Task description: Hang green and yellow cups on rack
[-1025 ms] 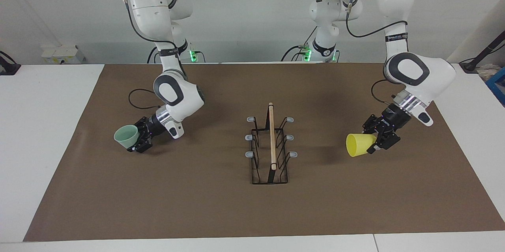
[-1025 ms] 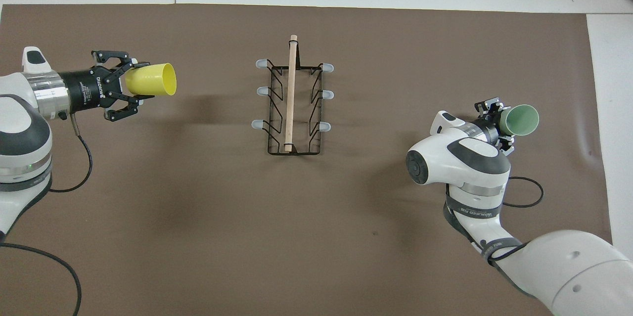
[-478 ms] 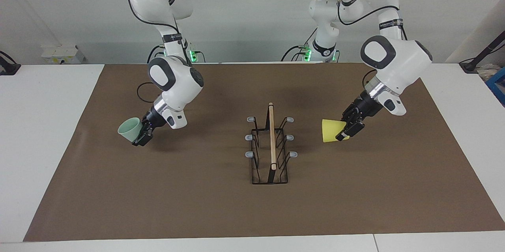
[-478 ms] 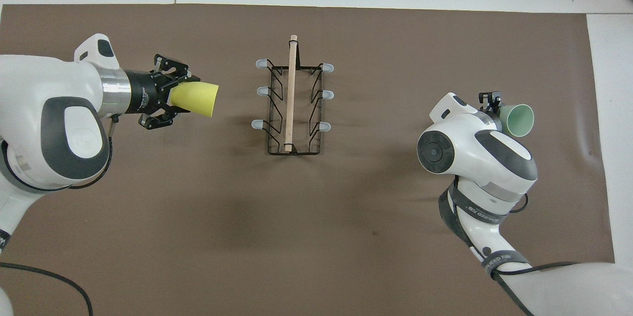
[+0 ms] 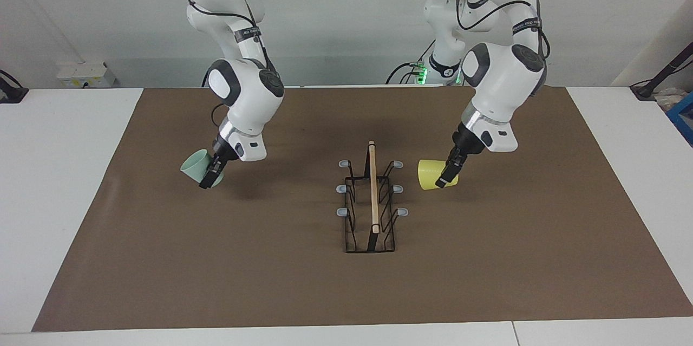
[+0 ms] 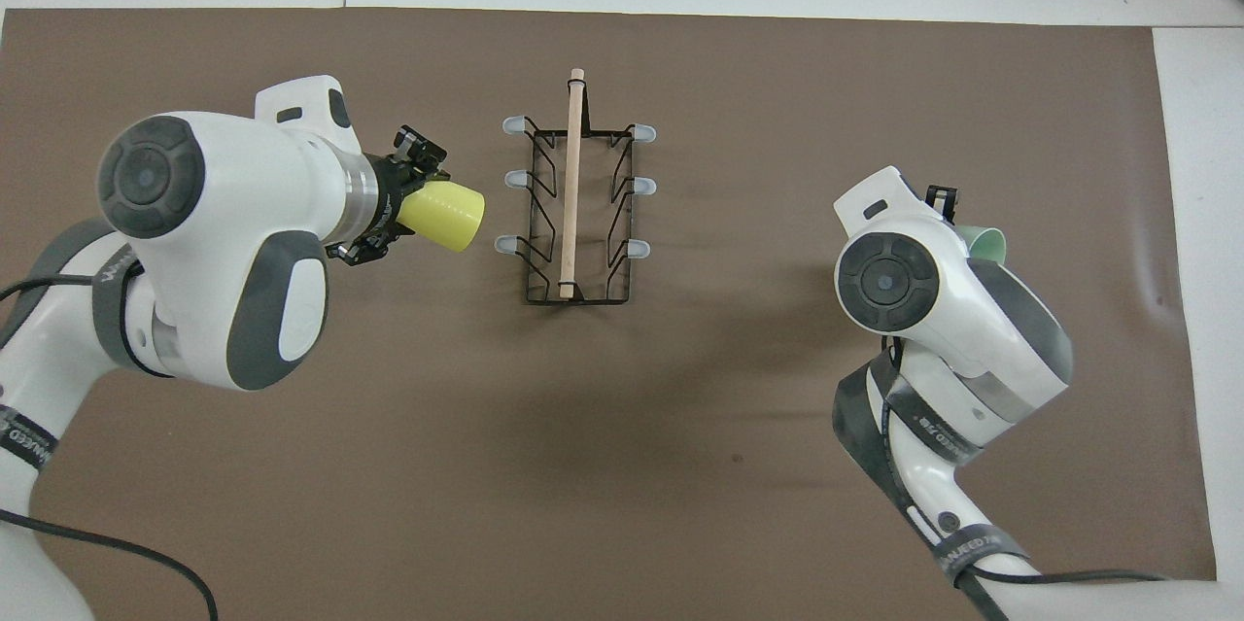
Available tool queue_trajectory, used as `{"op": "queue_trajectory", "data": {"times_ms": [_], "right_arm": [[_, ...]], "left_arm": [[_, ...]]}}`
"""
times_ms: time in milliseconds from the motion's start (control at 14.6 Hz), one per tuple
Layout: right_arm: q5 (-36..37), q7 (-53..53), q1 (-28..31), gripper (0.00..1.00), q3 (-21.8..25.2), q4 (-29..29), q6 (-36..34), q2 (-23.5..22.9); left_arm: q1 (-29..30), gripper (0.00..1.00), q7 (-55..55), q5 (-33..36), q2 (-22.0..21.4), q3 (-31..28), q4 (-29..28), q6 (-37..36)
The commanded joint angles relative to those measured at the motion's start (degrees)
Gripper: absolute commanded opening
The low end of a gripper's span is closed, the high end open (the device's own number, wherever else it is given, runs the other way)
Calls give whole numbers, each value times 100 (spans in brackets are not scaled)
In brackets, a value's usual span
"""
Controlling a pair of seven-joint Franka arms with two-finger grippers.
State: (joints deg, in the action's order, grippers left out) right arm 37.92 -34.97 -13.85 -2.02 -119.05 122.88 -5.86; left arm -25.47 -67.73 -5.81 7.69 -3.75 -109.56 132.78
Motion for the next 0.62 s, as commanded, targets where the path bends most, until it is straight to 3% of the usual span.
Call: {"op": "queue_trajectory", "data": {"times_ms": [0,205,547], "right_arm": [[-827,-115,58,0,-219,13,61,295],[-1593,-71,58,0,-352,22,166,594],[-3191,-150,75,0,-352,101,1272,700]], "left_arm": [[-414,0,-581,807,-40,-91,109,-41],[-669,0,-794,1318,-57,-91,110,-120],[-1170,0,-803,1504,-145,-91,57,-638]]}}
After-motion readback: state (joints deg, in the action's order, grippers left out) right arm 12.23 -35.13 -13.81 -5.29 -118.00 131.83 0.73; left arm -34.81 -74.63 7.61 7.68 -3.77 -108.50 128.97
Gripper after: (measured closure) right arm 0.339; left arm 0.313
